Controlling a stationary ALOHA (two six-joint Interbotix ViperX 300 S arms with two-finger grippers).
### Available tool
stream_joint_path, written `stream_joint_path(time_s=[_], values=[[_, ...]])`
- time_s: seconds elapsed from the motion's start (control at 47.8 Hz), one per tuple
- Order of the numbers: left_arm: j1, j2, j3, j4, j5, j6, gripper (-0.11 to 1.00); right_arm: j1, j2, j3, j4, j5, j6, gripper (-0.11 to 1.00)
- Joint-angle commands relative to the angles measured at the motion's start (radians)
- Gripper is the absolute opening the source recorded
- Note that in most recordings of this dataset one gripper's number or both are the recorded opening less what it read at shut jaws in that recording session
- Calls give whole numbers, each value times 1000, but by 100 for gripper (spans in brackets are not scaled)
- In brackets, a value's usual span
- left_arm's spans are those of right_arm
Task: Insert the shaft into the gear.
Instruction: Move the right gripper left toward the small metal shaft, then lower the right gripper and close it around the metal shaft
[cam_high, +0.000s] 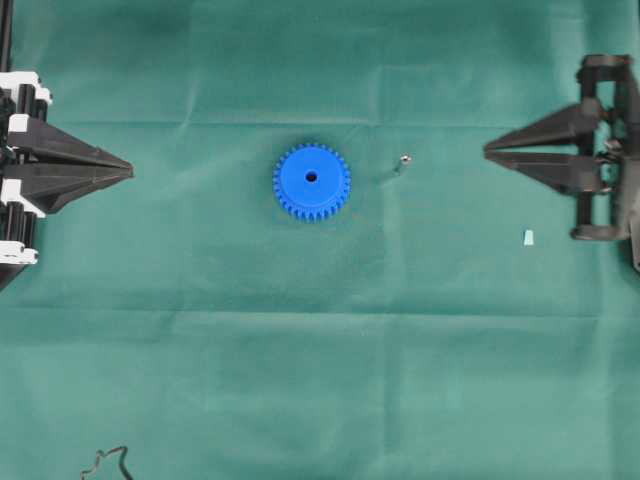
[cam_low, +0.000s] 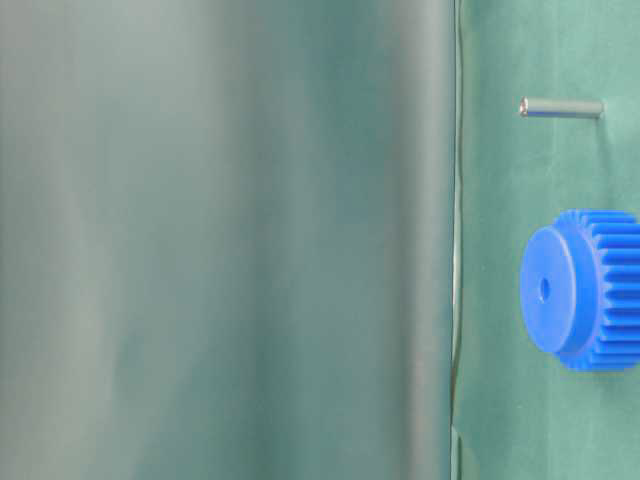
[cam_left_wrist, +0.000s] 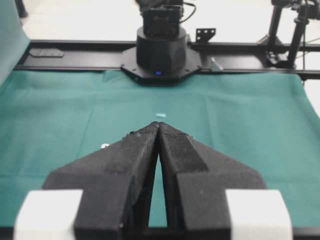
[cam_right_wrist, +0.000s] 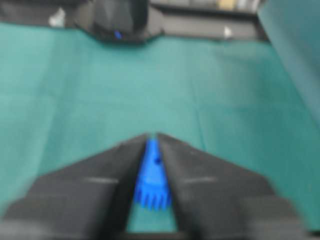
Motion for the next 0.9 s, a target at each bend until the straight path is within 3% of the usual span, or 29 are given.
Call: stream_joint_path(time_s=[0.0, 0.105, 0.168, 0.293, 0.461, 0.88], values=[[0, 8, -26, 3, -6, 0, 2, -23, 64, -31, 20, -8, 0, 51], [0, 8, -26, 3, -6, 0, 2, -34, 169, -44, 23, -9, 0, 81], [2, 8, -26, 3, -6, 2, 2, -44, 233, -51, 26, -18, 0, 92], [0, 8, -26, 3, -6, 2, 2, -67, 367, -57, 49, -55, 0, 85], [2, 8, -26, 3, -6, 0, 2, -87, 500, -60, 71, -126, 0, 85], [2, 8, -26, 3, -6, 0, 2, -95, 676, -78, 95, -198, 0, 85]])
